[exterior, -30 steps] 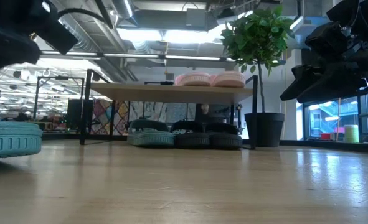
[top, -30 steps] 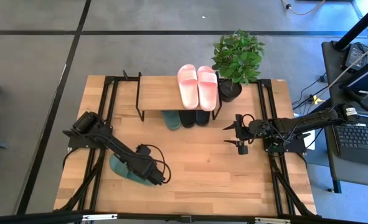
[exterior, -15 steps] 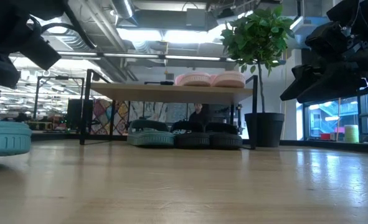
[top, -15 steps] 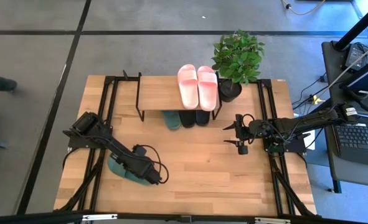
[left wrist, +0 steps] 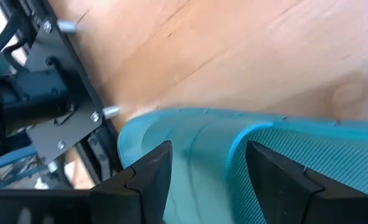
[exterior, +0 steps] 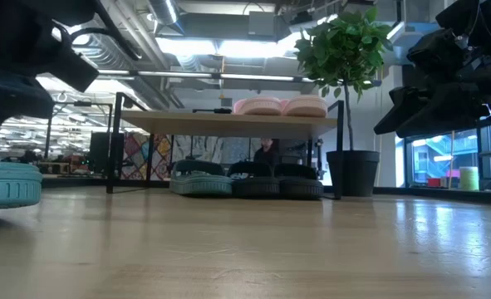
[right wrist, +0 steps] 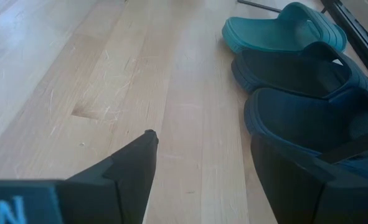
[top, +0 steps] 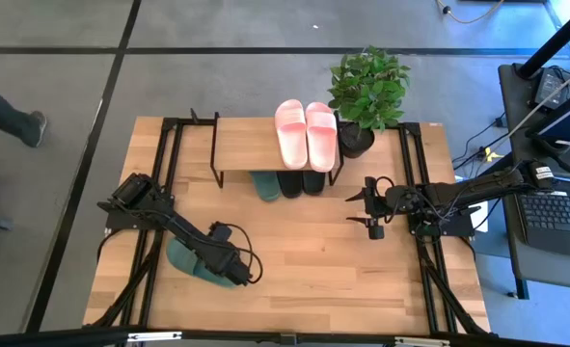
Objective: Pick and place slides into the shelf
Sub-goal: Put the green slide under the shelf
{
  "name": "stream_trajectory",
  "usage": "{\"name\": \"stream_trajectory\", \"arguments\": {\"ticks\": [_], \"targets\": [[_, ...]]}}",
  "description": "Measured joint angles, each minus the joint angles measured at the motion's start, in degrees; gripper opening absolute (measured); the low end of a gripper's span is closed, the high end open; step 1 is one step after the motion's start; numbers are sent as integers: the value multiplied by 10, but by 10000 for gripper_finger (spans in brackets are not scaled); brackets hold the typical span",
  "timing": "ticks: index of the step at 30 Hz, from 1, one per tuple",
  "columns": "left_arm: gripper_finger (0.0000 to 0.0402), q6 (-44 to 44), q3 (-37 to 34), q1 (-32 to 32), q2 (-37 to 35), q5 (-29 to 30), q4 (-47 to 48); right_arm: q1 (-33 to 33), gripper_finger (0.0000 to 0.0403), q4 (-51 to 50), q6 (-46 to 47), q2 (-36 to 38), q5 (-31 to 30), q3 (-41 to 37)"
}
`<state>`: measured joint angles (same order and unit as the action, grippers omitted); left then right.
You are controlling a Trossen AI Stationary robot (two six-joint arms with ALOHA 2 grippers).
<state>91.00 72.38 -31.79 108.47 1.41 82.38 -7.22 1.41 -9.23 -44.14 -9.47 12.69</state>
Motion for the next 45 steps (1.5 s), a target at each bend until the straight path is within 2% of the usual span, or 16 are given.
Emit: {"name": "stream_trajectory", "arguments": {"ticks": [4,10,15,19,28,31,38,45], "targets": [[196,4,0,0,0,3,-8,0,257,0,0,0,0,0],[196,4,0,0,0,-49,-4,0,257,0,0,0,0,0],[182,3,0,0,0,-55,-4,0,257,0,0,0,0,0],[140,0,-1,0,0,-55,-3,0,257,0,0,0,0,0],[13,-39,-1,0,0,-54,-1,0,257,0,0,0,0,0],[12,-72,-1,0,-1,-36,-6,0,257,0,-1,0,0,0],[7,-211,3,8,-1,22,-11,0,257,0,-1,0,0,0],[5,-355,40,40,-1,136,-57,0,257,0,-1,0,0,0]]}}
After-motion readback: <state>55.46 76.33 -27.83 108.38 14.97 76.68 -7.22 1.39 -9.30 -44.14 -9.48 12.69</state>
